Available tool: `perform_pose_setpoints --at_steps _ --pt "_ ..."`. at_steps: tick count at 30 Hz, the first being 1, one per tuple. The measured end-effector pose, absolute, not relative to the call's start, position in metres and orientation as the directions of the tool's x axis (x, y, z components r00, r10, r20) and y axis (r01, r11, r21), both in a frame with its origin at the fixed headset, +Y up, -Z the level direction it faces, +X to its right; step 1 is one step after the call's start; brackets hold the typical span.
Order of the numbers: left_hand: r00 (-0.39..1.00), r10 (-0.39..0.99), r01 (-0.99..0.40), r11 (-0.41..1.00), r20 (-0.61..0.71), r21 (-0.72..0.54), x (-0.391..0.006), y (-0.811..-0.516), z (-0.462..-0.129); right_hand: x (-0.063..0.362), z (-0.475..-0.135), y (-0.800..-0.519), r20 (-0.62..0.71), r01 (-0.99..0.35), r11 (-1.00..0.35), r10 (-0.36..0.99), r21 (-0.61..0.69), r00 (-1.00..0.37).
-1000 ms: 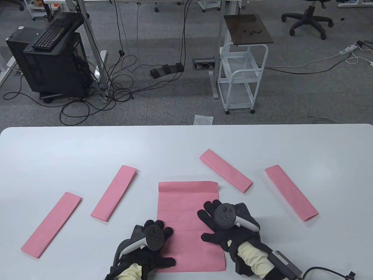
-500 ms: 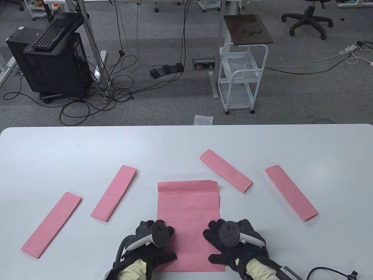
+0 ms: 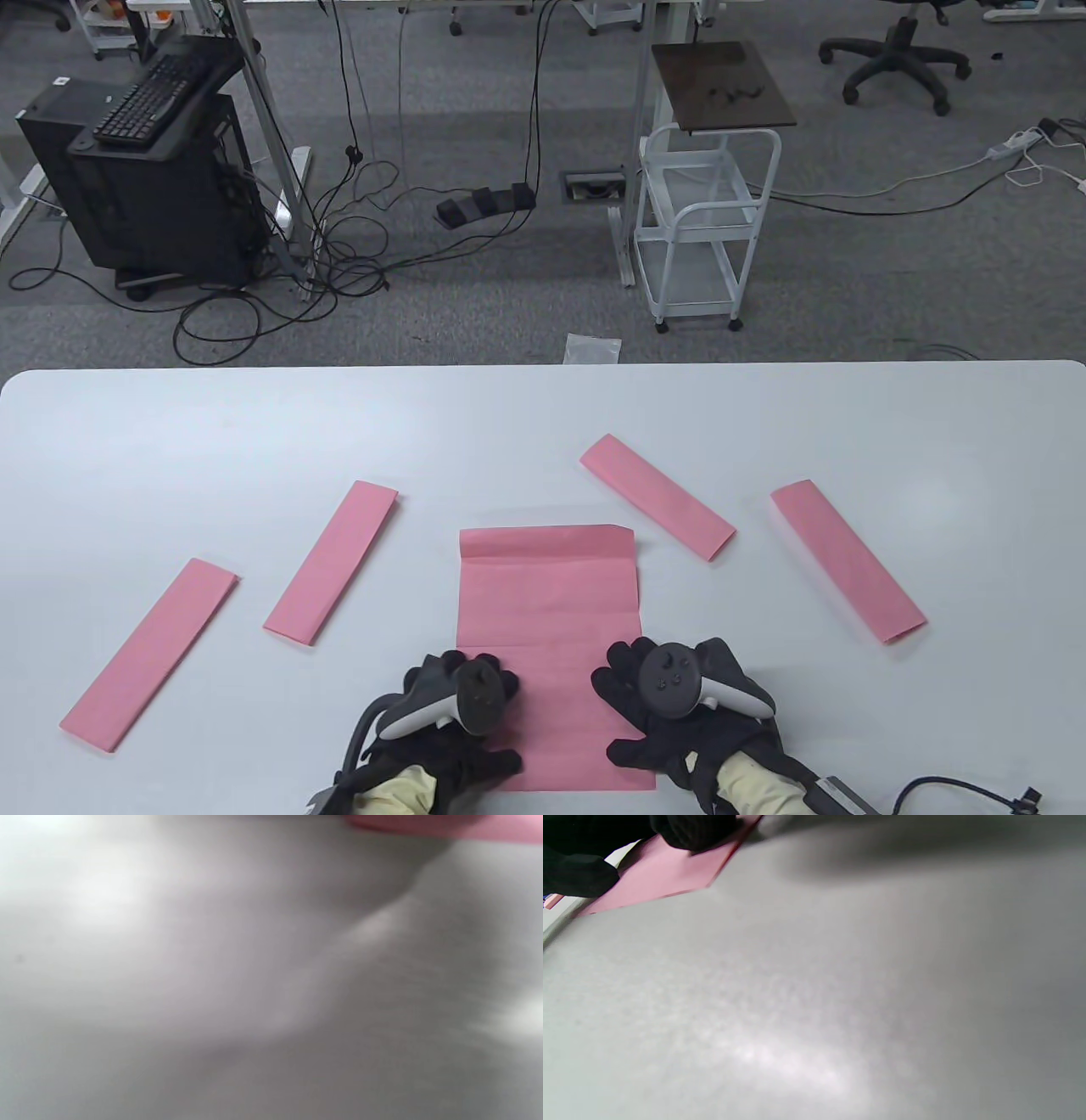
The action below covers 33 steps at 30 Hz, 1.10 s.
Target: Unfold complexly folded papers and stack
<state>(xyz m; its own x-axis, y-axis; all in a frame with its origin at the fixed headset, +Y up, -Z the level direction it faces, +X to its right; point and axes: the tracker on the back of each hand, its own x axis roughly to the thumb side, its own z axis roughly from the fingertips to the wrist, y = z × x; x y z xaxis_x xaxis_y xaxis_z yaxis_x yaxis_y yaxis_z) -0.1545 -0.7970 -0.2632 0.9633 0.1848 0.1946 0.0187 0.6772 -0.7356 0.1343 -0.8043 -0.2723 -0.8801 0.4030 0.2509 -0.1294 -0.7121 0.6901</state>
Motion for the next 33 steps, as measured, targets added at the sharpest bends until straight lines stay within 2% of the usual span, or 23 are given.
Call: perform_pose_setpoints --at_steps 4,10,13,15,18,20,24,28,33 --pt "0.971 0.201 -0.036 0.66 0.131 -0.75 -0.176 -0.796 -0.27 0.135 -0.272 -0.805 0.248 -0.132 -0.709 0.407 0.693 -0.879" --pt "0.969 0.182 0.003 0.668 0.168 -0.744 -0.171 -0.786 -0.275 0.135 -0.272 -0.805 0.245 -0.138 -0.705 0.413 0.695 -0.877" --pt "0.942 0.174 0.041 0.79 0.288 -0.612 -0.156 -0.776 -0.275 0.135 -0.272 -0.805 0.244 -0.139 -0.704 0.415 0.697 -0.877" --pt "0.888 0.242 0.056 0.788 0.392 -0.613 -0.138 -0.779 -0.272 0.135 -0.272 -0.805 0.244 -0.139 -0.703 0.416 0.698 -0.876" --pt "0.838 0.172 0.23 0.748 0.517 -0.622 -0.11 -0.79 -0.272 0.135 -0.272 -0.805 0.244 -0.139 -0.701 0.417 0.699 -0.876" --pt "0.828 0.167 0.247 0.748 0.535 -0.616 -0.103 -0.796 -0.278 0.135 -0.272 -0.805 0.243 -0.139 -0.7 0.417 0.7 -0.875" --pt "0.864 0.186 0.186 0.746 0.468 -0.639 -0.111 -0.798 -0.299 0.135 -0.272 -0.805 0.243 -0.14 -0.699 0.418 0.701 -0.875" --pt "0.934 0.184 0.074 0.738 0.307 -0.671 -0.143 -0.797 -0.328 0.135 -0.272 -0.805 0.241 -0.14 -0.697 0.419 0.703 -0.875" --pt "0.961 0.185 0.002 0.738 0.205 -0.675 -0.171 -0.797 -0.343 0.135 -0.272 -0.806 0.239 -0.141 -0.694 0.421 0.706 -0.875"
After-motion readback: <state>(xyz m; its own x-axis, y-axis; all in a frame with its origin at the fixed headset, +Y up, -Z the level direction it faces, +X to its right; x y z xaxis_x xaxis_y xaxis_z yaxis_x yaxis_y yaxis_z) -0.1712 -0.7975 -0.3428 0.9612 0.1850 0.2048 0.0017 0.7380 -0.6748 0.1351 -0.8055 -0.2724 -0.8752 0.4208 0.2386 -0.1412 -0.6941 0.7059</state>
